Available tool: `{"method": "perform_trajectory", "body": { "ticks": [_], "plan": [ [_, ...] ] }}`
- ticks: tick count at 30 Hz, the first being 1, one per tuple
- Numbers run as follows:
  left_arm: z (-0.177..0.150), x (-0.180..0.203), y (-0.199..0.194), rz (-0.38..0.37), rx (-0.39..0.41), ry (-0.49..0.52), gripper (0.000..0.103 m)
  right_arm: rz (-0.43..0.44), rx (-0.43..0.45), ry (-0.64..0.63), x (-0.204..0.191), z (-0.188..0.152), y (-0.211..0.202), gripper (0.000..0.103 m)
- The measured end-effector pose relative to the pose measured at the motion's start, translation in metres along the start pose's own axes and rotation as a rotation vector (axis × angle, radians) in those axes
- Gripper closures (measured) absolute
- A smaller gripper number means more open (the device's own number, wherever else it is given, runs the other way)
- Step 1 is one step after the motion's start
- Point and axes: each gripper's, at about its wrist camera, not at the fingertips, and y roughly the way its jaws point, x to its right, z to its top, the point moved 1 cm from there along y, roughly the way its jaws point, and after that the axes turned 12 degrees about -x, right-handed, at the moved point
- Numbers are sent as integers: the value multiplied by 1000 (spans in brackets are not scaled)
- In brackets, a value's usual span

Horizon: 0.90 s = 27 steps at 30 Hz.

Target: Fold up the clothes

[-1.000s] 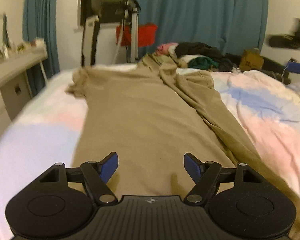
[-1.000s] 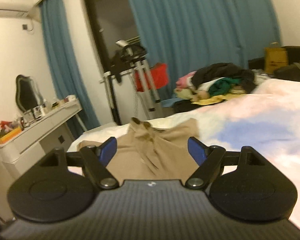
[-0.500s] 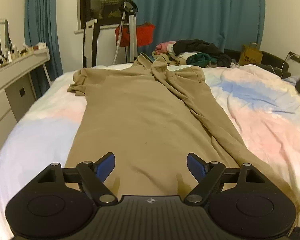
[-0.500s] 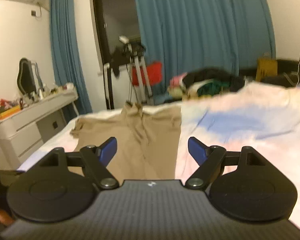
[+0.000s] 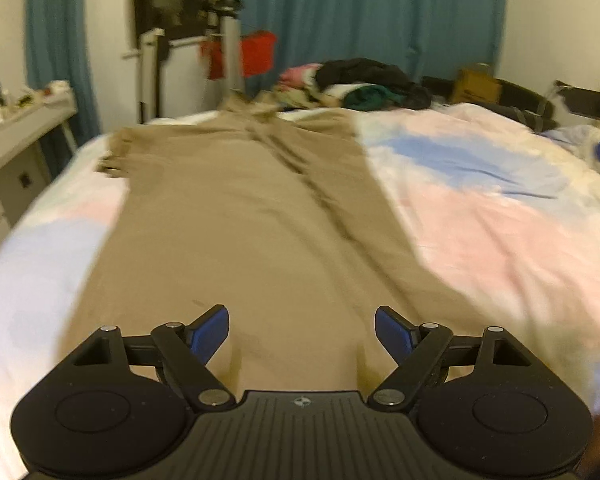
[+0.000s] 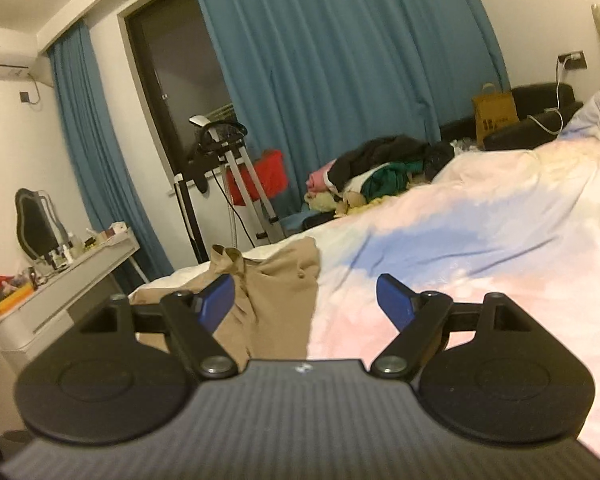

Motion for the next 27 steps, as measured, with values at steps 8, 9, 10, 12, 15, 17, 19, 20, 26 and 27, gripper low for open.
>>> {"method": "perform_trajectory", "body": {
  "ticks": [8,9,10,12,15,17,19,20,26,27],
  "plan": [
    [-9,86,21,-216,-115,109,34,-16,50,209,57,8,-21,22],
    [-11,96,25,-235,-122,127,35,-19,56,222,61,9,-22,22],
    [-14,105,30,-251,-129,143,39,-19,53,236,64,9,-21,22],
    [-22,121,43,-279,-149,185,47,-17,40,267,69,8,-18,22],
    [-36,136,55,-248,-156,266,50,-16,15,252,70,6,-9,22],
    [-44,141,59,-226,-136,318,61,-29,-18,249,70,5,0,22],
    [-46,137,60,-222,-118,332,96,-24,-48,249,70,4,9,22],
    [-45,133,59,-231,-114,316,100,-18,-62,249,69,4,13,22],
    [-25,73,24,-381,-90,57,102,22,-82,235,62,3,16,22],
    [-24,59,15,-412,-84,13,102,33,-82,229,59,3,16,22]
  ]
}}
